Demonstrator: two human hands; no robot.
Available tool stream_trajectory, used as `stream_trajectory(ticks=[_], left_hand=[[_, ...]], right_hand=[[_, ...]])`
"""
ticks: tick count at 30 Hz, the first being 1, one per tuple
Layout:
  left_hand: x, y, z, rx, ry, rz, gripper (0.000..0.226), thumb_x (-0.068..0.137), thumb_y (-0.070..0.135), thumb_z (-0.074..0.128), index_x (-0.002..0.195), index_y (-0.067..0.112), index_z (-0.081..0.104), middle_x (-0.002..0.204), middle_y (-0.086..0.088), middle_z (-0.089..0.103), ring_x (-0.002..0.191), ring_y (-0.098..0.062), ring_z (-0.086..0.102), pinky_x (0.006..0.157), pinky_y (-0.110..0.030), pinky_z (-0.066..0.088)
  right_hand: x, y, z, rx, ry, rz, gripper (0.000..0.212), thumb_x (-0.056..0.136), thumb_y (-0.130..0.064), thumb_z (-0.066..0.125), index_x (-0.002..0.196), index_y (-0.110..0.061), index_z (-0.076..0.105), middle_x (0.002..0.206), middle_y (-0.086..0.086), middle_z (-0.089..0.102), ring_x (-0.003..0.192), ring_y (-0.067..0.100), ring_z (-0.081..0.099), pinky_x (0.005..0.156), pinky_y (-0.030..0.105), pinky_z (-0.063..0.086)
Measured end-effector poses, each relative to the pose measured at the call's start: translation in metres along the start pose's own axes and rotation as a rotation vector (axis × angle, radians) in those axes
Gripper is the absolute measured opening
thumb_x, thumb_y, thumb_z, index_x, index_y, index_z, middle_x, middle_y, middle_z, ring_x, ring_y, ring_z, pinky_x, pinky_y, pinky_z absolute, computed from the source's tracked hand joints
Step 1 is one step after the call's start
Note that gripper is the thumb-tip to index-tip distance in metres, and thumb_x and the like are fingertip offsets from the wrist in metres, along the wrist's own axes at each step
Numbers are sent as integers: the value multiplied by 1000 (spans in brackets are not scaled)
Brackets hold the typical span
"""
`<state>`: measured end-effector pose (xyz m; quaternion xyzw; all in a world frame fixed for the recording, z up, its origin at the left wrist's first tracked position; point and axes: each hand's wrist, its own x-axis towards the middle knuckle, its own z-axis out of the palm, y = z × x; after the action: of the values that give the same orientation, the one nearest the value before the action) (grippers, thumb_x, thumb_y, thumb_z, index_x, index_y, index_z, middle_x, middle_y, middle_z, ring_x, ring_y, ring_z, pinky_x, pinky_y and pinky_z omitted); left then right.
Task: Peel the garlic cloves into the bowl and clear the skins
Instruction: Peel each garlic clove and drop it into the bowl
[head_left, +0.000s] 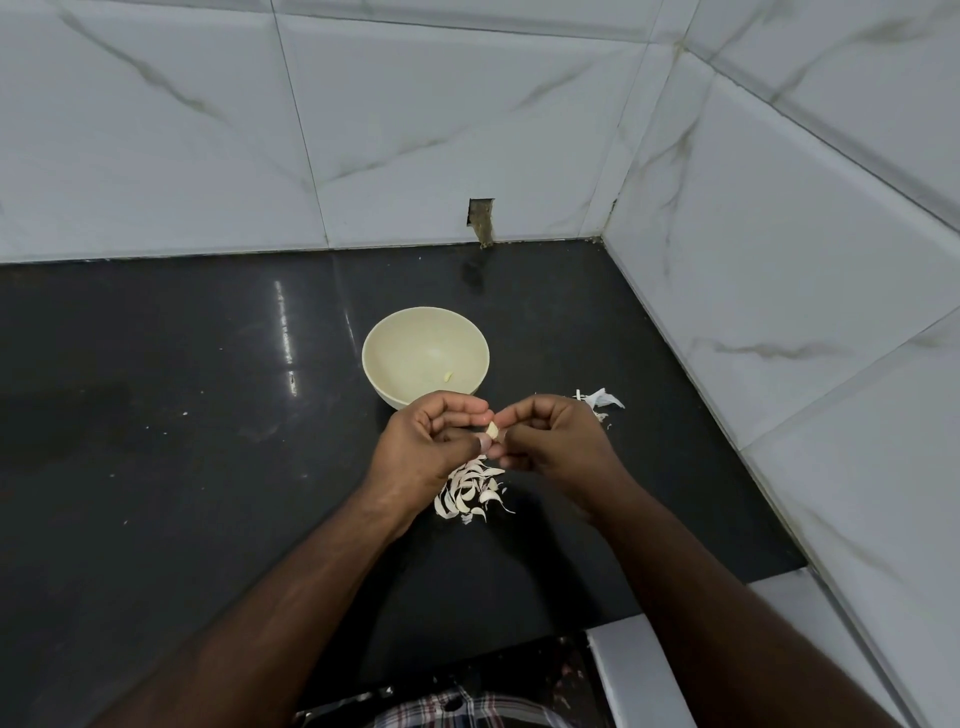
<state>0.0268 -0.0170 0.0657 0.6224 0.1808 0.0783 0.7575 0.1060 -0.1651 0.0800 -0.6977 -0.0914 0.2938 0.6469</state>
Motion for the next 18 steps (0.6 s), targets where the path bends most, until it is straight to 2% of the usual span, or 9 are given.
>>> stream_trajectory(ticks=[5, 8, 11, 14, 18], left_hand=[[2, -1, 0, -60, 12, -25, 31, 82, -16, 68, 105, 6, 70, 101, -11, 77, 94, -17, 73, 79, -25, 59], [3, -3, 0, -86, 27, -44, 30, 83, -15, 68, 103, 7, 70, 101, -13, 76, 93, -20, 73, 81, -28, 60], [3, -4, 1, -39, 39, -29, 32, 82, -17, 67, 102, 9, 70, 99, -12, 77, 95, -19, 73, 85, -31, 59], [3, -3, 3, 10, 52, -16, 33, 82, -16, 68, 100, 11, 71, 95, -7, 77, 89, -15, 73, 76, -25, 58], [3, -1, 3, 23, 62, -20, 32, 82, -16, 67, 99, 11, 71, 92, -5, 77, 86, -11, 73, 73, -22, 56]], right_hand=[[1, 0, -1, -32, 8, -23, 17, 87, 14, 55, 97, 6, 66, 85, 29, 71, 72, 24, 70, 64, 27, 58], [1, 0, -2, -36, 17, -36, 16, 88, 12, 55, 96, 7, 68, 85, 26, 72, 73, 21, 70, 63, 26, 55], [1, -1, -1, -11, 3, -27, 9, 89, 6, 63, 95, 5, 70, 78, 21, 70, 71, 21, 67, 64, 27, 56], [1, 0, 1, -11, 9, -21, 10, 85, 6, 70, 95, 5, 68, 74, 17, 70, 65, 18, 67, 62, 26, 56], [2, 0, 0, -11, 18, 0, 16, 85, 15, 60, 96, 6, 67, 74, 18, 71, 68, 21, 70, 62, 25, 57]])
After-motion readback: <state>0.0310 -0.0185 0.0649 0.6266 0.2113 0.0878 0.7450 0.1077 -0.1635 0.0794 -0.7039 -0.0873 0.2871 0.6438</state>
